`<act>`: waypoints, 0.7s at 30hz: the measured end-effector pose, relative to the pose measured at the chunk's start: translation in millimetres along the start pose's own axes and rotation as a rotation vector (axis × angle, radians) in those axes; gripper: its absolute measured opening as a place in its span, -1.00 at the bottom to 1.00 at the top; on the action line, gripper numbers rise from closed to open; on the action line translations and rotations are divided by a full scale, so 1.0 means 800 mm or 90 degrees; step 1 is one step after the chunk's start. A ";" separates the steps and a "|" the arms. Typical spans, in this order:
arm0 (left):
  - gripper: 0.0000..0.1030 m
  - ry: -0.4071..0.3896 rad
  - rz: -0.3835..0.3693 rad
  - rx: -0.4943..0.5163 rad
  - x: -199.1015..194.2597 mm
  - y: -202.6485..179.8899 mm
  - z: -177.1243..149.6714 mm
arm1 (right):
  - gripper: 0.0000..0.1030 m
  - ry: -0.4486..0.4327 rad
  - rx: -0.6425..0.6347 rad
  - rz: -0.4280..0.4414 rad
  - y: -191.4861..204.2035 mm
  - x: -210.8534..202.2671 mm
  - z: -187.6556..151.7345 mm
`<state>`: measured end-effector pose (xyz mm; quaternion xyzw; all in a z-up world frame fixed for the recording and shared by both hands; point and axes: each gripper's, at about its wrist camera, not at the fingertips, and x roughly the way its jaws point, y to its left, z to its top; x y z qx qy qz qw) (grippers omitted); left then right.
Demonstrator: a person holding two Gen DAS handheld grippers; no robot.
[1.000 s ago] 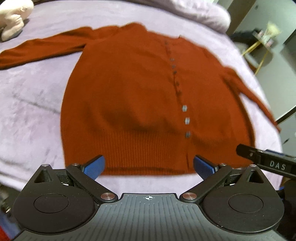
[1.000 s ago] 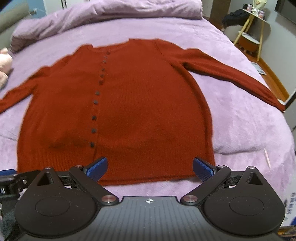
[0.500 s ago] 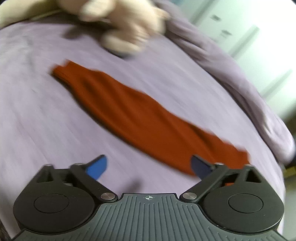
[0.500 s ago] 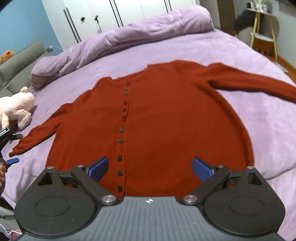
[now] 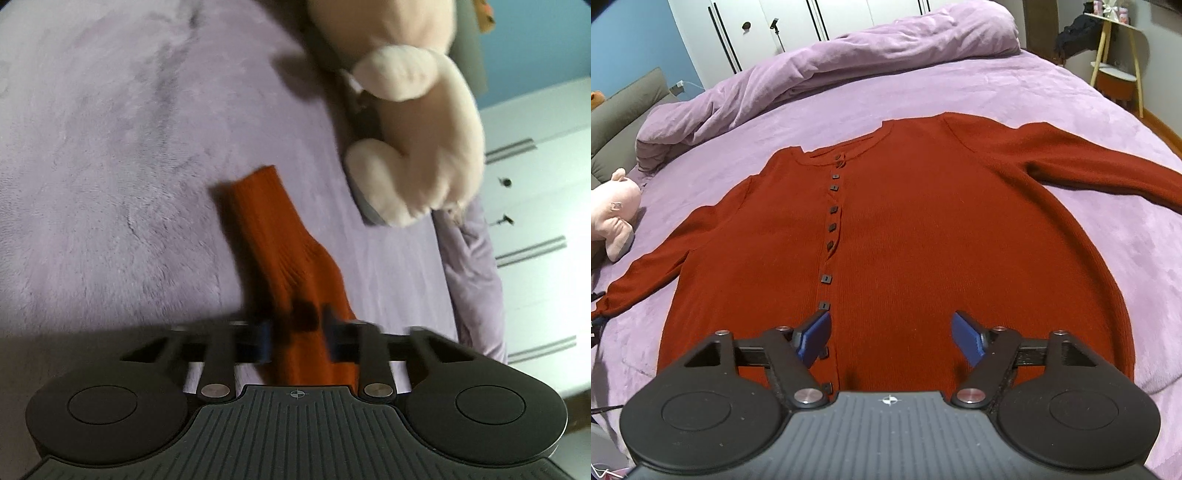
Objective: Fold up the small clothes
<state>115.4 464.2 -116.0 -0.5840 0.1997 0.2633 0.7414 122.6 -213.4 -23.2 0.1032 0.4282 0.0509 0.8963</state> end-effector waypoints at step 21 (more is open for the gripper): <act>0.15 0.291 -0.290 0.641 -0.073 -0.252 -0.415 | -0.03 -0.068 0.019 0.045 -0.027 -0.021 0.017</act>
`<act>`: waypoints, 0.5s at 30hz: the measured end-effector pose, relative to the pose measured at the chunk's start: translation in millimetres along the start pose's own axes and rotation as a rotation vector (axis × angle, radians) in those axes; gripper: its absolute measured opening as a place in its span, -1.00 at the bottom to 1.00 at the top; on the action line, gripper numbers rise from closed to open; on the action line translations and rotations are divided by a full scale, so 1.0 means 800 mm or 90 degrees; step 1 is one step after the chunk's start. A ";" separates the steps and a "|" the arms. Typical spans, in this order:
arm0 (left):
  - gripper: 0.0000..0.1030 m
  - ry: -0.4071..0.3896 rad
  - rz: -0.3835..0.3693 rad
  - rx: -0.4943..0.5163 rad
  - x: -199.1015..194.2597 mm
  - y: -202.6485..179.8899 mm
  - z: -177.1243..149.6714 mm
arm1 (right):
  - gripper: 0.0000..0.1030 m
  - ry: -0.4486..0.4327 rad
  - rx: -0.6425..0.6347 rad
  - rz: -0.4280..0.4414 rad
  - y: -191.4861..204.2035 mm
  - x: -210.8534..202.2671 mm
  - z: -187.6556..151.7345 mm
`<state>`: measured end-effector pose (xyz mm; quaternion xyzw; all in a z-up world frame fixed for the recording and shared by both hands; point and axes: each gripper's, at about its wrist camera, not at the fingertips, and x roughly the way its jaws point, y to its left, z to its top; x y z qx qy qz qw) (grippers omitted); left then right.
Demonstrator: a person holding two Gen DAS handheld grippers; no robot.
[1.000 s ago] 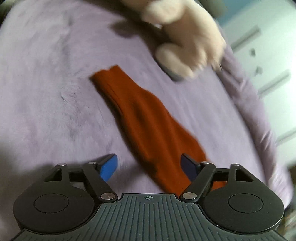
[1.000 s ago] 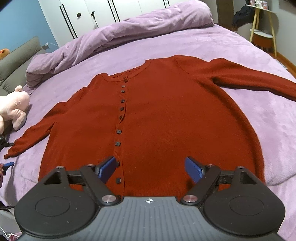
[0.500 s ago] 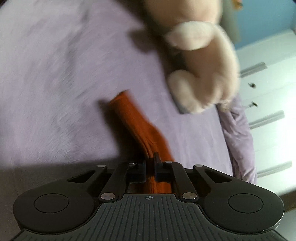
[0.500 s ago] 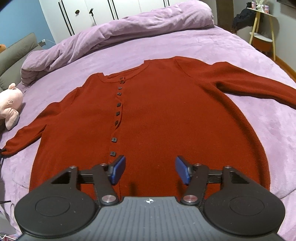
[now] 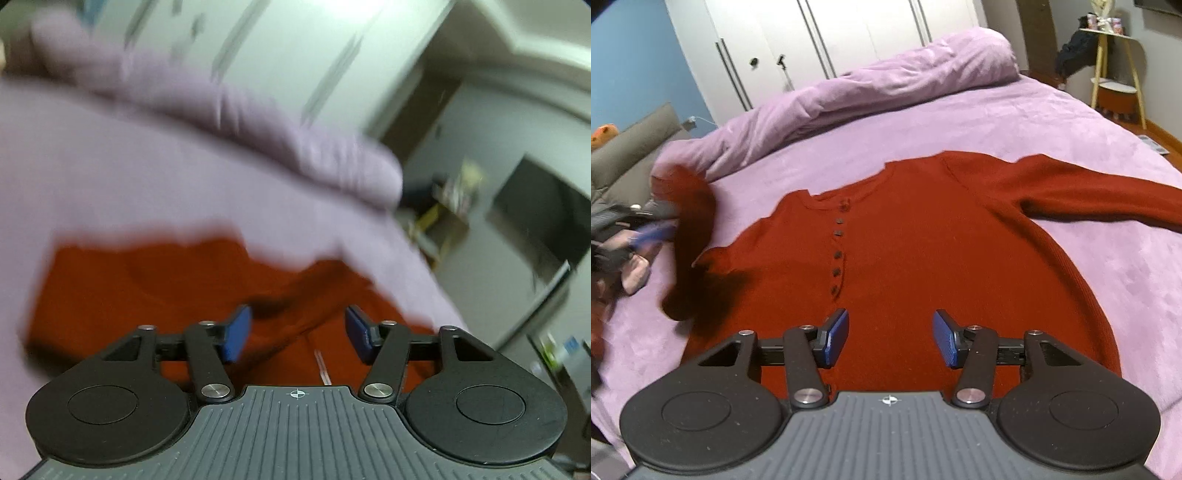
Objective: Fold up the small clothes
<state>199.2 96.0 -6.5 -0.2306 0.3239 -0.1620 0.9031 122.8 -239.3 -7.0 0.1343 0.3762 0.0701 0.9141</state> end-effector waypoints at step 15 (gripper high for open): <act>0.31 0.067 0.247 -0.072 -0.047 0.066 -0.058 | 0.00 0.139 0.205 0.246 -0.018 0.180 0.051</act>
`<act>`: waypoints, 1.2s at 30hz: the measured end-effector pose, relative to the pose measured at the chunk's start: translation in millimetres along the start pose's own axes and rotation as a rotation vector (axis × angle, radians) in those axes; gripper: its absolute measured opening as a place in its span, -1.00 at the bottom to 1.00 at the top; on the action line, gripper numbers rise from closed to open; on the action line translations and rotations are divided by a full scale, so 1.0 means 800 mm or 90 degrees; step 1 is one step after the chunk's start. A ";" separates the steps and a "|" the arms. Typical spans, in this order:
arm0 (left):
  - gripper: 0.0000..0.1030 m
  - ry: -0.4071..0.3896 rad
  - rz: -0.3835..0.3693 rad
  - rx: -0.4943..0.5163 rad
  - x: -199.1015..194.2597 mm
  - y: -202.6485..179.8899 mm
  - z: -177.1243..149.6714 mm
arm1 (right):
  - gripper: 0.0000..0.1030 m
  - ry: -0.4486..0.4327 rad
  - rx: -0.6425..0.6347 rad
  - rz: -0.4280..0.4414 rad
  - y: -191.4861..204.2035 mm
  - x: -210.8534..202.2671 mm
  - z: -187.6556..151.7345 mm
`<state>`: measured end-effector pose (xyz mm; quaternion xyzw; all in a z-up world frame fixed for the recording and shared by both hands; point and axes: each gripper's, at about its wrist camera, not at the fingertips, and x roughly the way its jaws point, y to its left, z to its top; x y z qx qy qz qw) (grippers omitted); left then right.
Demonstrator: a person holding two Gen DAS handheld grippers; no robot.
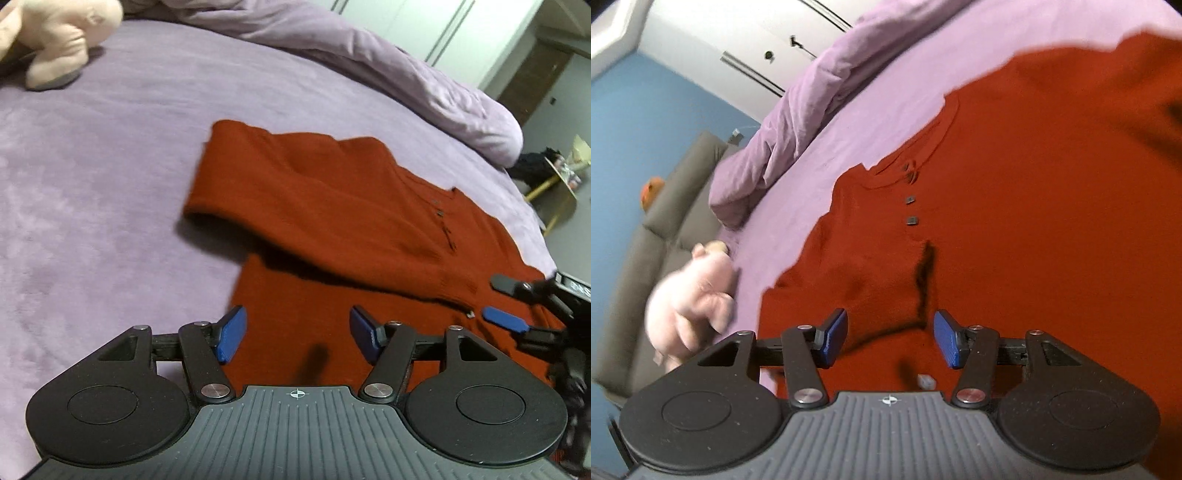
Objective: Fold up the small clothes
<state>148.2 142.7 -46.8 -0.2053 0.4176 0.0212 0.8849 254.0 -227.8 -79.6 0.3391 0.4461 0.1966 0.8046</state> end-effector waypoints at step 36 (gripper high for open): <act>0.31 0.007 0.069 0.125 0.049 -0.046 0.024 | -0.12 -0.069 -0.153 -0.199 -0.023 0.005 0.044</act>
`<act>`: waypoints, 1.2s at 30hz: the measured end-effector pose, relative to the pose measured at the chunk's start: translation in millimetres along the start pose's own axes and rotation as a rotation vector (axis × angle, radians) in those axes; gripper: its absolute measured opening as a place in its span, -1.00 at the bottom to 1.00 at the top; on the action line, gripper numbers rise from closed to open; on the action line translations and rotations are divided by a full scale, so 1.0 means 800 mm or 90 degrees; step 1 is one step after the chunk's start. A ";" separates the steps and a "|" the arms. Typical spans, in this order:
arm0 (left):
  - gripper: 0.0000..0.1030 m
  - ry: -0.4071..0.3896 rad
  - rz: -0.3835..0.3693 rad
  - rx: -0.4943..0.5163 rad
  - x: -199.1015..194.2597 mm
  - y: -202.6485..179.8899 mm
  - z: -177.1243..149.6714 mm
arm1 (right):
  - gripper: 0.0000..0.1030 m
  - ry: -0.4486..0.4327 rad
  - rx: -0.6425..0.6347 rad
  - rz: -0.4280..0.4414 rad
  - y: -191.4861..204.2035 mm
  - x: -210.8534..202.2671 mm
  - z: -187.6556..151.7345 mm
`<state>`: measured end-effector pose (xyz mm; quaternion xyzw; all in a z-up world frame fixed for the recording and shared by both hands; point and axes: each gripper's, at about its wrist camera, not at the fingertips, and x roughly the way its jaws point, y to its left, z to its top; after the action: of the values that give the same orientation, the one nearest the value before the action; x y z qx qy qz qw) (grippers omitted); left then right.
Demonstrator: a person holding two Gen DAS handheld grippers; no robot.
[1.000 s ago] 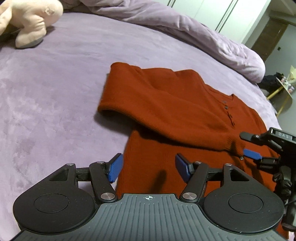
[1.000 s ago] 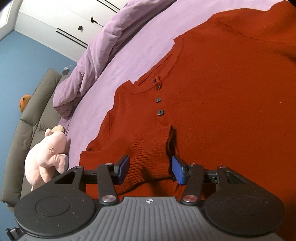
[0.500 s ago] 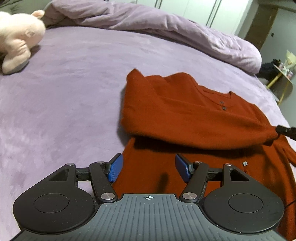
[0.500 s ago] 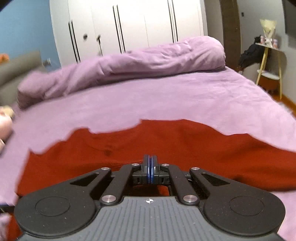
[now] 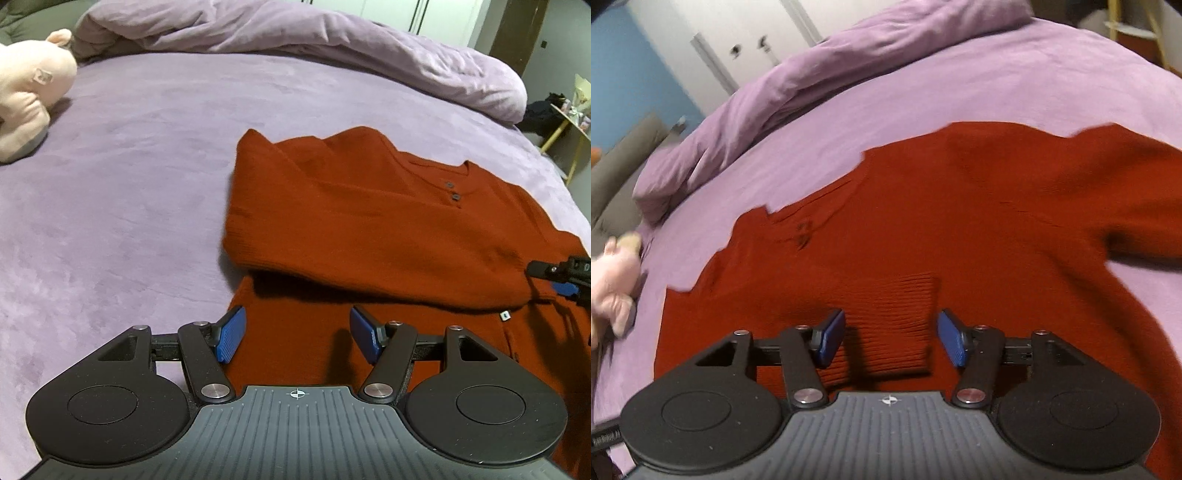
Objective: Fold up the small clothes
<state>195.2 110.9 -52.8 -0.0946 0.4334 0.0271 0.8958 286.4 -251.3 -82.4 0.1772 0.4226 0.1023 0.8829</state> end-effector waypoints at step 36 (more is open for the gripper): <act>0.31 -0.020 0.026 0.052 0.025 -0.047 0.046 | -0.58 -0.101 -0.054 -0.144 -0.024 0.007 0.028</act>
<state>241.1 80.4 -40.6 -0.0487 0.4216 0.0290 0.9050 307.8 -272.1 -81.4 0.0985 0.3643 0.0053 0.9261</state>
